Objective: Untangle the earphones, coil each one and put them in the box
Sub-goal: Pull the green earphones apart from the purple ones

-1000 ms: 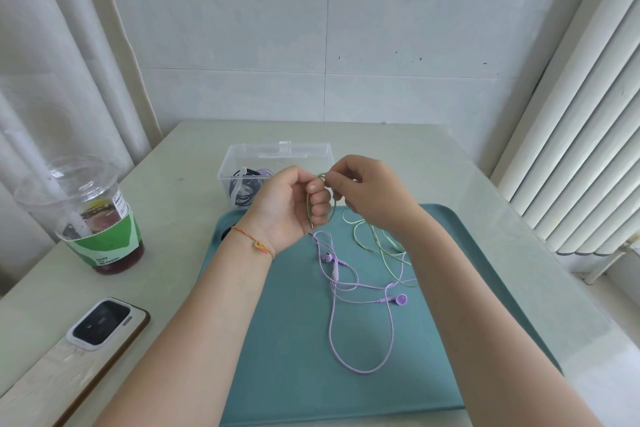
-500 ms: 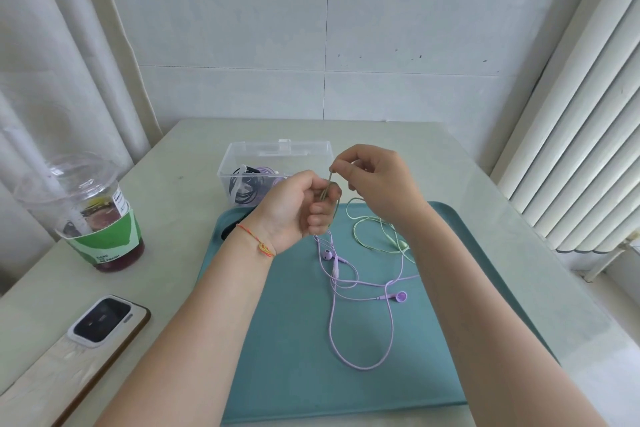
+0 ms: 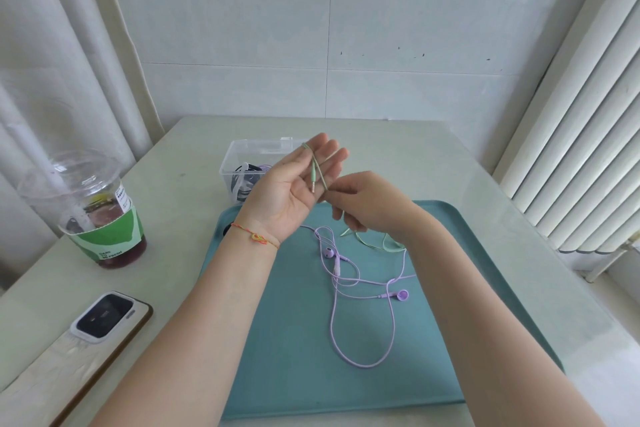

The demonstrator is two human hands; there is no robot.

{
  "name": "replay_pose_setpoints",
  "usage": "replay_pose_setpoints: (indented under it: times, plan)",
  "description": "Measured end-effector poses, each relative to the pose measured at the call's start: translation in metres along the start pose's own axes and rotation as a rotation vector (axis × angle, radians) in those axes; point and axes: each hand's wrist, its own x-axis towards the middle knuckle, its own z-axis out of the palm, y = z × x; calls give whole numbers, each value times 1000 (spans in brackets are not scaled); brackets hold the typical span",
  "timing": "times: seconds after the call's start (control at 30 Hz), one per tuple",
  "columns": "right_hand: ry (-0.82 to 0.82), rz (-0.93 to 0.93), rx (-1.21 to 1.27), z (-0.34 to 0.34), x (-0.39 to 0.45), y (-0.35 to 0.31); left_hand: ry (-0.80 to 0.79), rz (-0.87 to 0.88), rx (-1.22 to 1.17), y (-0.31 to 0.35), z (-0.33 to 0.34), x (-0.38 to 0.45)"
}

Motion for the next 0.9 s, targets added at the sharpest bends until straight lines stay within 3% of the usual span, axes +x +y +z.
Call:
replay_pose_setpoints:
  times: [0.27,0.63,0.73,0.9]
  plan:
    - [-151,15,-212,1,-3,-5,174,166,156,-1,-11,7]
    - [-136,-67,-452,19,-2,-16,176,170,355,-14,4,4]
    - [-74,-94,-460,19,-3,-18,223,172,487,-18,1,4]
    - [196,-139,-400,12,-2,-16,225,130,613,-20,-2,5]
